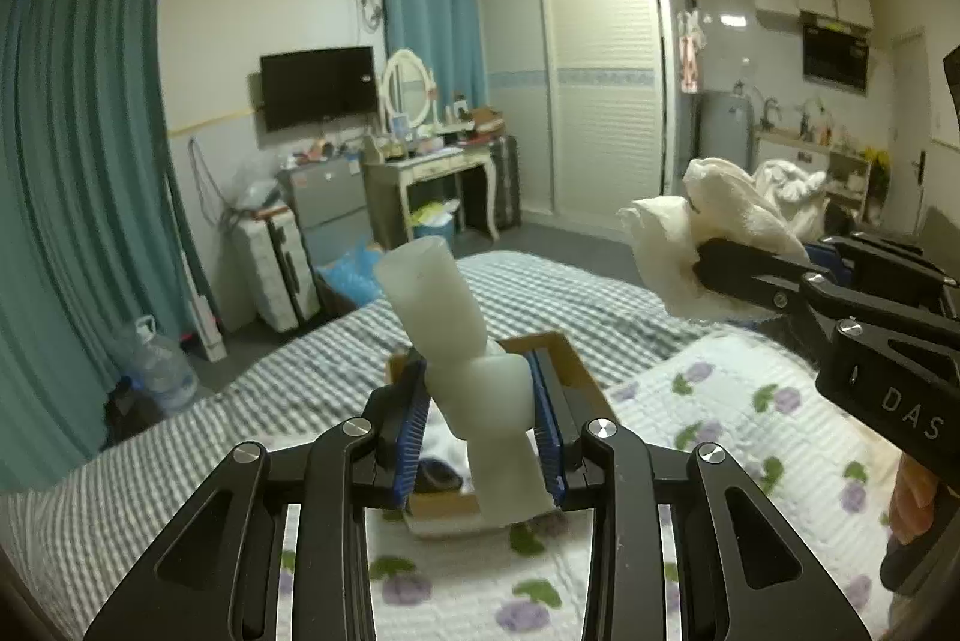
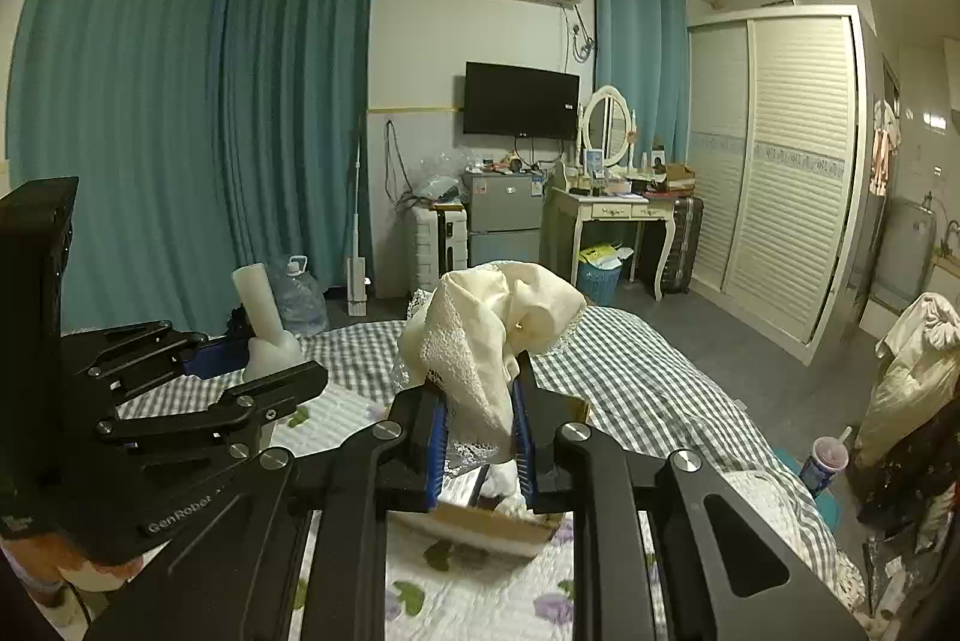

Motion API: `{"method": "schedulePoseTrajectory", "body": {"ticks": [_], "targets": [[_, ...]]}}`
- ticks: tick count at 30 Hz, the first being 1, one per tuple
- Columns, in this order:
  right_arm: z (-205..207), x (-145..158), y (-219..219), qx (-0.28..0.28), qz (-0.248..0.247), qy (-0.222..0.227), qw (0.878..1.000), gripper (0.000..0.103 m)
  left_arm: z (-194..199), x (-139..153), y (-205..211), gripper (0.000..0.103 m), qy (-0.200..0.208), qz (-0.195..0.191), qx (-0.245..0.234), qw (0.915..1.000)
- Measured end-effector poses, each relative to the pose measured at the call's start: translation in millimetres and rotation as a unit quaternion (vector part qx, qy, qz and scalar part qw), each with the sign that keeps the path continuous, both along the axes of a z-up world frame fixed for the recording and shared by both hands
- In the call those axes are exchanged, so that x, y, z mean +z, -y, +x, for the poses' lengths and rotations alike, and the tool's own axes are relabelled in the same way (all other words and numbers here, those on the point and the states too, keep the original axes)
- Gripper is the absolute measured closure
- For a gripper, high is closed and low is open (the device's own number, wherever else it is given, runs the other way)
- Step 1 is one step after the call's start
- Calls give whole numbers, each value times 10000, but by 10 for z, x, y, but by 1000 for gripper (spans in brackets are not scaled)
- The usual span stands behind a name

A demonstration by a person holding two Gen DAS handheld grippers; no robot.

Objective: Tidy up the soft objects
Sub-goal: 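Carry both items over the cardboard box and open both tools to release them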

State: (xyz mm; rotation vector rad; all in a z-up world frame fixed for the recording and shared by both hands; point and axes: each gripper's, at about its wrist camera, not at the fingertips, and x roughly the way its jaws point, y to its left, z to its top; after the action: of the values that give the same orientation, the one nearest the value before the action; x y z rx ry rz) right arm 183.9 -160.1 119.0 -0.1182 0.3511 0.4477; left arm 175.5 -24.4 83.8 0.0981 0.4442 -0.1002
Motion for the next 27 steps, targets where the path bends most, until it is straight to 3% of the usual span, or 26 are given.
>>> {"method": "schedulePoseTrajectory", "body": {"ticks": [4,12,22,27], "targets": [[514,-165,-47,-53,-15,-216,9998,85,411,-158,16,72,-96,-40,15,9999],[1491,-667,-112,-126,60,-578,9982,85,1307,-799,-61,72,-501,-66,122,9987],[2363,-1731,-212,-218,-236,-1470,9886,85,1676,-1517,81,72,-1106,317,61,9933],[2440,-1871,-192,-254,-286,-1604,9863,82,1617,-1440,113,69,-1011,235,69,9946]]}}
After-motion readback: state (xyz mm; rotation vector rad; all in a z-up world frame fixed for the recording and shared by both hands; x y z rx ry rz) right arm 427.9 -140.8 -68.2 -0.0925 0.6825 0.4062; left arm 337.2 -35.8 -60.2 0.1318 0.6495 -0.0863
